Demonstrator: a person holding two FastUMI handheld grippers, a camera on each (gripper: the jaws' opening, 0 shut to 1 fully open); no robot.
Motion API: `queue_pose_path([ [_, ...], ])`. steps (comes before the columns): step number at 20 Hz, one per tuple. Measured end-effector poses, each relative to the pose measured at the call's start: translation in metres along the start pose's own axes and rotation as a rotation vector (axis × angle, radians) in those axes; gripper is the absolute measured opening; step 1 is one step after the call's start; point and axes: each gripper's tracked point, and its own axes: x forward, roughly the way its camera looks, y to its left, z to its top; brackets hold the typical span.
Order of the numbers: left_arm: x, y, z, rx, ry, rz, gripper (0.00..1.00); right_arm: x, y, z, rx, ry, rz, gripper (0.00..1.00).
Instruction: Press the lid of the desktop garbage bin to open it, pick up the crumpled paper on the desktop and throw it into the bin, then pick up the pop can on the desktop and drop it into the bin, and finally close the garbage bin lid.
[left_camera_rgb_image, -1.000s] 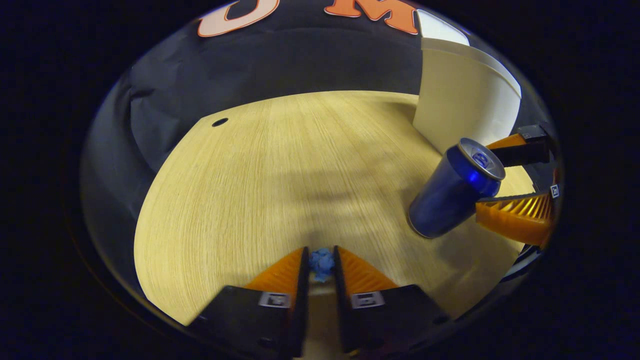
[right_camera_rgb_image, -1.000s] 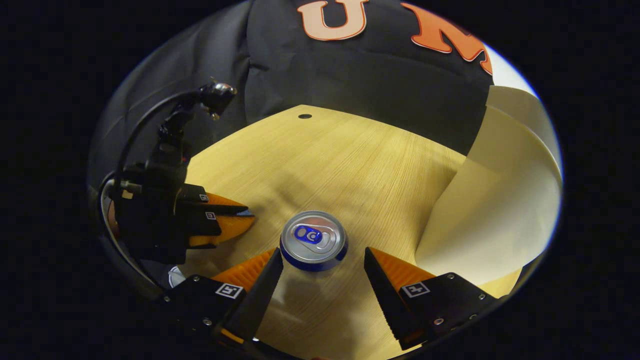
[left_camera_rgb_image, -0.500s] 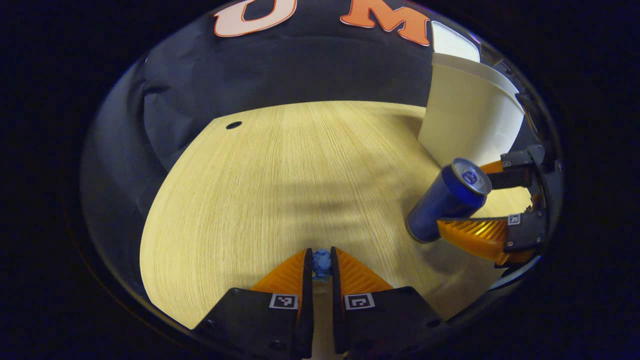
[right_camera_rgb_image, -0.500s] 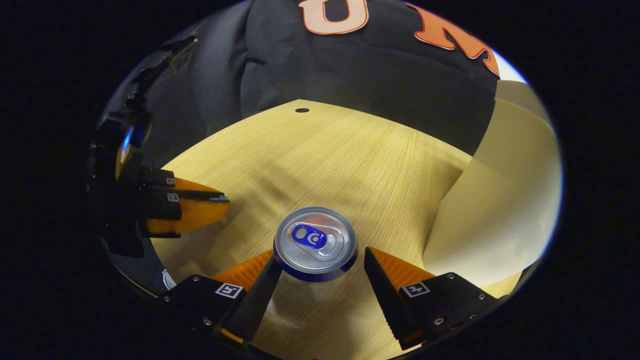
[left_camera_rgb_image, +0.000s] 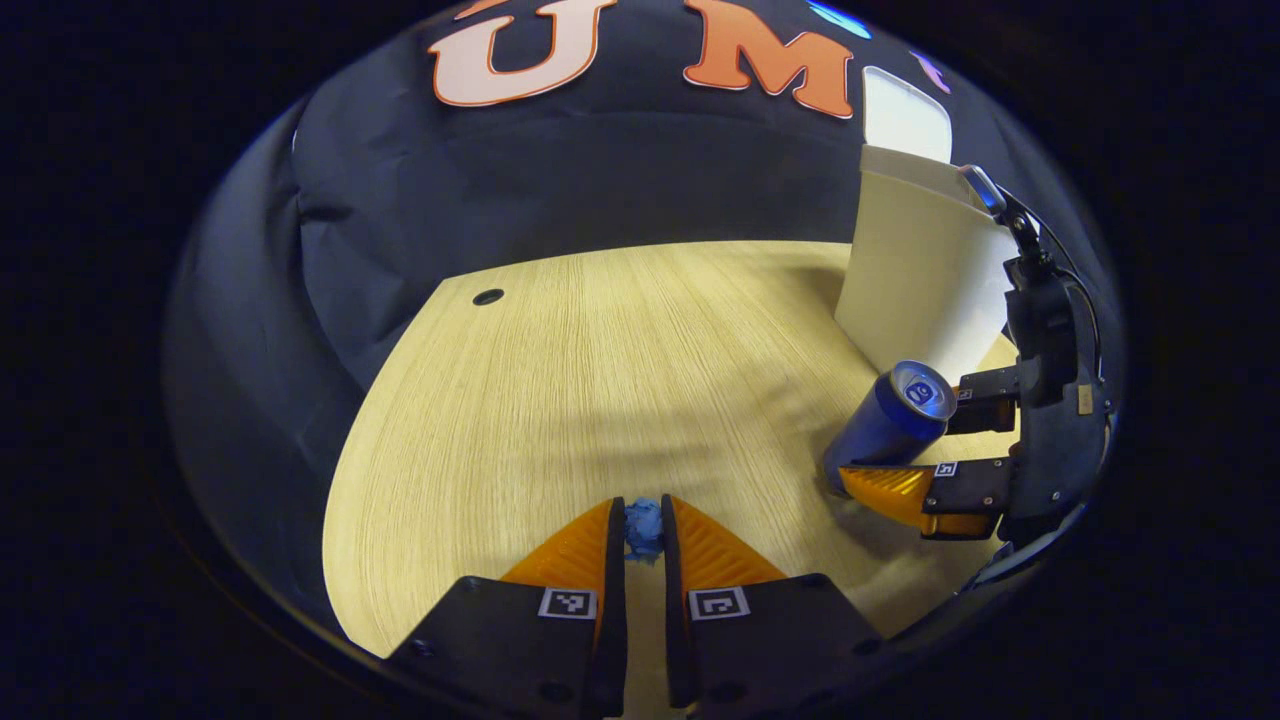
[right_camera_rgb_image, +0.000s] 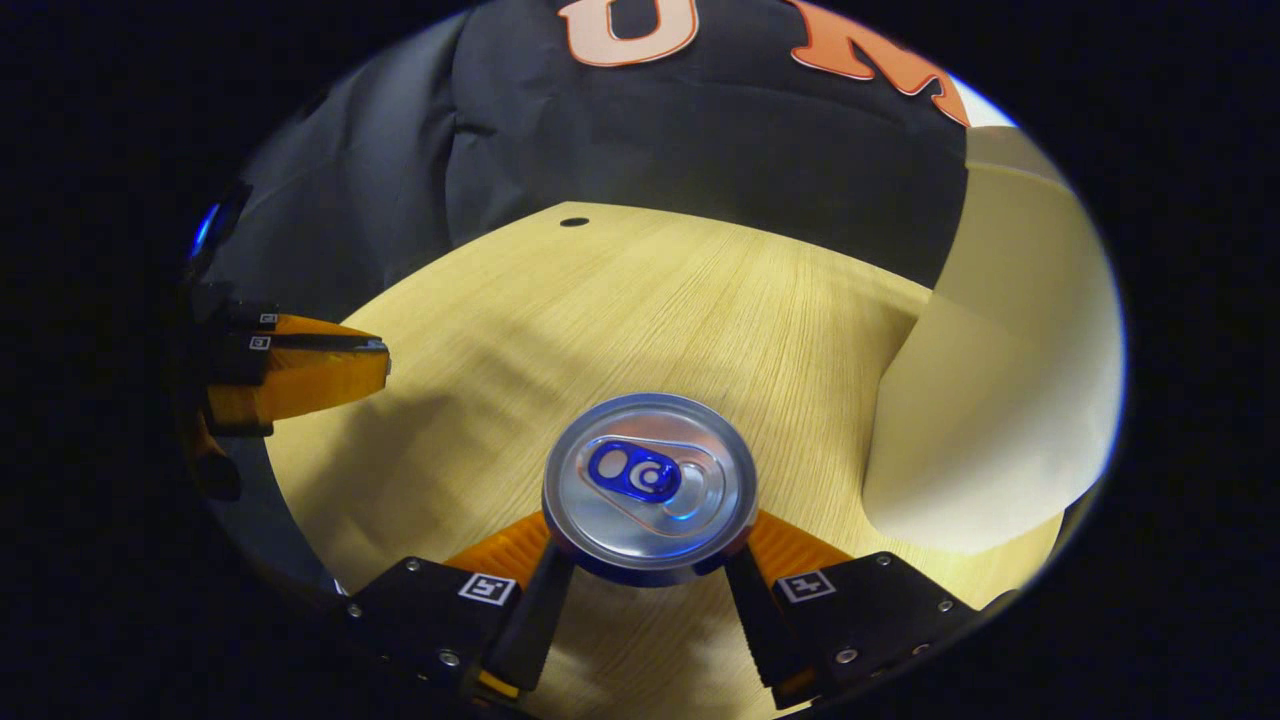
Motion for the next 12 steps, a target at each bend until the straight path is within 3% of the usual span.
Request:
queue_pose_path([
  [1, -0.041, 0.007, 0.047, 0.003, -0.005, -0.005, 0.22, -0.001, -0.001, 0.001, 0.007, -0.003, -0.012, 0.79],
  [2, -0.036, 0.014, 0.055, 0.006, -0.012, -0.011, 0.20, -0.001, -0.002, 0.001, 0.011, -0.006, -0.027, 0.79],
  [3, 0.033, -0.016, 0.024, 0.005, -0.020, -0.021, 0.20, -0.002, -0.002, 0.002, 0.014, -0.009, -0.038, 0.79],
  [4, 0.000, 0.009, 0.074, 0.003, -0.027, -0.029, 0.20, -0.002, -0.003, 0.003, 0.016, -0.012, -0.049, 0.79],
  [12, -0.005, 0.066, 0.129, 0.056, -0.135, -0.052, 0.20, -0.002, -0.003, 0.003, 0.036, -0.008, -0.132, 0.79],
])
